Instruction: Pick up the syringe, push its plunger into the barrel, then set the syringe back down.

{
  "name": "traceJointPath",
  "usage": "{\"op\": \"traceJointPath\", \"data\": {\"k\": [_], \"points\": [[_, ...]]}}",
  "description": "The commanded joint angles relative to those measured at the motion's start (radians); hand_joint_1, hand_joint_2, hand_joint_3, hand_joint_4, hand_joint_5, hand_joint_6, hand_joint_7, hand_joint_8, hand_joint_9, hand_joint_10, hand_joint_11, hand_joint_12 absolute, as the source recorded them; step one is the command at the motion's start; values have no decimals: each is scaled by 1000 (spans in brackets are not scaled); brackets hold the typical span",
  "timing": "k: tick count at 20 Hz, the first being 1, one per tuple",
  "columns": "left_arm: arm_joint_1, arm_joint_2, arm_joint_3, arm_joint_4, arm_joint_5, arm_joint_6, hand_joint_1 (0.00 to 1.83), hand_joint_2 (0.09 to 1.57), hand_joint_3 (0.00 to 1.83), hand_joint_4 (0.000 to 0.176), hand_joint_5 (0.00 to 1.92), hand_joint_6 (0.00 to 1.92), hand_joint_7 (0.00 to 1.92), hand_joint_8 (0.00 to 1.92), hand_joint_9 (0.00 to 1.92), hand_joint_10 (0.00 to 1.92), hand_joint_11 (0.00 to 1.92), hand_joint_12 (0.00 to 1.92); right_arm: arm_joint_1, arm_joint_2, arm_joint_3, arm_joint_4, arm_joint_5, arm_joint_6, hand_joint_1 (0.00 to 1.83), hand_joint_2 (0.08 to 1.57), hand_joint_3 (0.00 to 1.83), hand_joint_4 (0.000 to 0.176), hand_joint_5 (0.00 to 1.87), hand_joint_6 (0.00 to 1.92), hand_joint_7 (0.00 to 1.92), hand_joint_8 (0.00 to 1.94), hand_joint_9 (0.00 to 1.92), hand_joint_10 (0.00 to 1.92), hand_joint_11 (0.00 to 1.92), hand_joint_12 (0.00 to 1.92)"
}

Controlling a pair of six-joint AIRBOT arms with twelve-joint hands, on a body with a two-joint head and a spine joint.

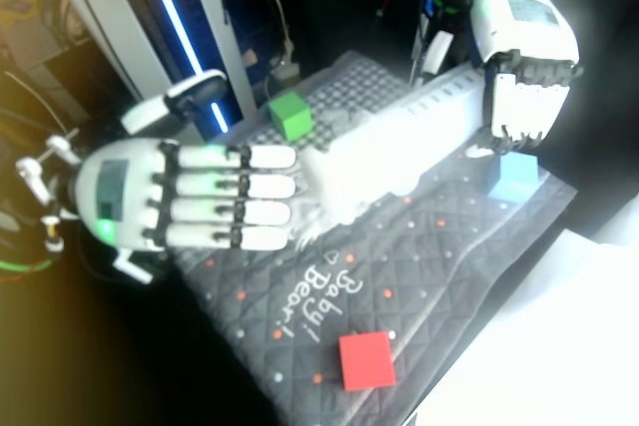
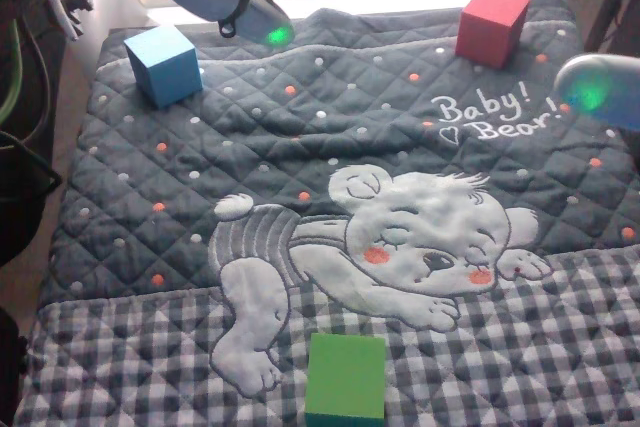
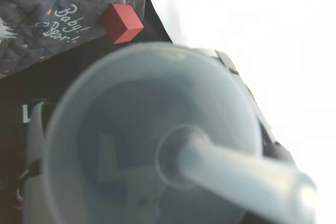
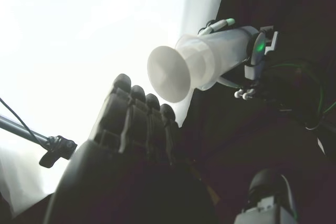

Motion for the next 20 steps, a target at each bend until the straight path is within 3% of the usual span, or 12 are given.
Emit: {"op": "traceJointPath", "data": {"k": [1,4,7,12,14,19,20], "points": [[-23,-1,1,-36,-111,-9,1331,1192,79,0,1377,1921,1559,1921,1619,1921,1616,1921,10,-5,4,14,122,2,0,852,0,0,14,0,19,3,25,5,69,11],[-26,-11,3,-37,-119,-9,1346,1179,97,0,1387,1921,1548,1921,1608,1921,1620,1921,14,-24,7,13,123,2,0,844,0,0,0,0,1,0,13,0,49,1],[-29,-19,3,-36,-121,-9,1323,1184,117,0,1379,1921,1560,1921,1613,1921,1615,1921,31,-49,10,2,123,2,0,980,22,0,0,0,0,0,0,0,2,0],[-29,-45,15,-28,-116,-8,1373,1154,131,0,1321,1921,1526,1921,1539,1921,1347,1921,67,-75,10,-51,94,4,0,956,3,0,0,0,0,0,0,0,23,9],[-29,-46,17,-28,-112,-8,1393,1139,142,0,1334,1921,1538,1921,1576,1921,1519,1921,90,-88,12,-75,75,5,0,923,0,0,0,0,2,1,1,0,35,14],[-33,-58,23,-24,-111,-8,1370,1140,171,0,1335,1921,1529,1921,1593,1921,1608,1921,107,-116,19,-106,51,12,0,870,0,0,10,3,15,0,4,0,11,2],[-35,-61,24,-24,-110,-8,1377,1079,298,0,1343,1921,1540,1921,1609,1921,1635,1921,108,-122,21,-110,48,16,0,843,0,0,16,5,15,0,0,0,1,0]]}}
